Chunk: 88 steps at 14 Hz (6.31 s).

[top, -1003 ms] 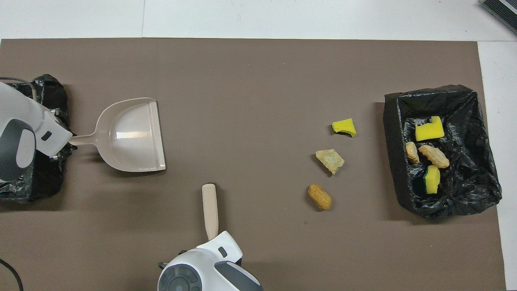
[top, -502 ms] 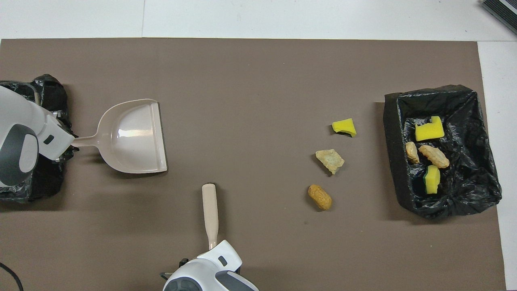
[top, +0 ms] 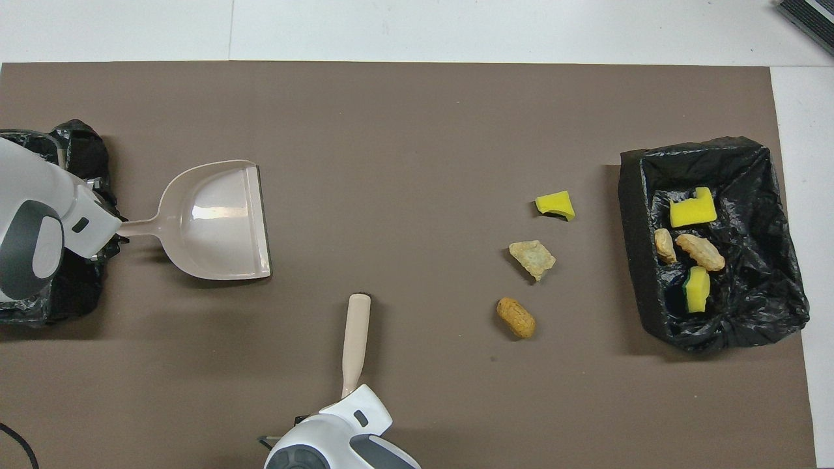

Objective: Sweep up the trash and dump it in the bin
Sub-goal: 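Move the dustpan toward the table center while the right gripper grasps the brush, then sweep the sponge, cracker and crumb into the dustpan with the right gripper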

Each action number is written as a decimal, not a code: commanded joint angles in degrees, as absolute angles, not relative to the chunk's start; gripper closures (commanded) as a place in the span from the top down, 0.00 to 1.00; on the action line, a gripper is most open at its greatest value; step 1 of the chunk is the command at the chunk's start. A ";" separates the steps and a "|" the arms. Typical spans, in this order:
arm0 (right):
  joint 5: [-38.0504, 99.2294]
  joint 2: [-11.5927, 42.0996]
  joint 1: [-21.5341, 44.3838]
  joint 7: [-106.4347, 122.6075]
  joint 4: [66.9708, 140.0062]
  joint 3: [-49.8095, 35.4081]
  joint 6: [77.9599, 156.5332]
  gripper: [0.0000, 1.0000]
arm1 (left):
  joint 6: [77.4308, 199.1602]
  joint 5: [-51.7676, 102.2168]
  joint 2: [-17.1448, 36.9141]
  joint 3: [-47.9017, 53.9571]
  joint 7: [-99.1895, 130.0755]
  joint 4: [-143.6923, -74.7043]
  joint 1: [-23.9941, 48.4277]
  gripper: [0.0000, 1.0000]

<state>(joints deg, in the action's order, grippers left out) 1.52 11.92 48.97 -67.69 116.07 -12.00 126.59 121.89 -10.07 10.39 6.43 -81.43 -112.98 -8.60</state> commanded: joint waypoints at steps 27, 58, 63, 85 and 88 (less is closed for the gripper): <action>4.64 -22.87 20.46 -39.72 148.89 -12.30 117.22 0.00 | 124.54 -8.17 3.52 6.50 -59.17 -122.24 13.52 0.00; -10.32 1.60 -1.86 2.56 126.19 -12.22 116.10 0.00 | 124.01 -8.26 -2.64 6.59 -48.43 -130.78 20.92 0.00; 0.85 0.35 12.02 -12.98 125.43 -12.22 113.91 0.00 | 123.93 -8.26 -2.64 6.59 -48.43 -130.87 20.83 0.00; 14.24 -8.16 20.48 -15.29 128.11 -11.34 109.57 0.00 | 122.79 -9.22 -0.61 6.42 -49.92 -130.17 22.32 0.00; 13.54 -9.05 19.69 -15.29 136.21 -11.69 116.79 0.00 | 120.86 -12.57 -1.14 6.50 -50.27 -130.17 24.16 0.00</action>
<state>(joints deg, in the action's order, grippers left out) 13.54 -5.63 20.12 -15.97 129.95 -10.85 112.13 123.52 -10.82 -0.56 6.76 -49.35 -130.08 22.32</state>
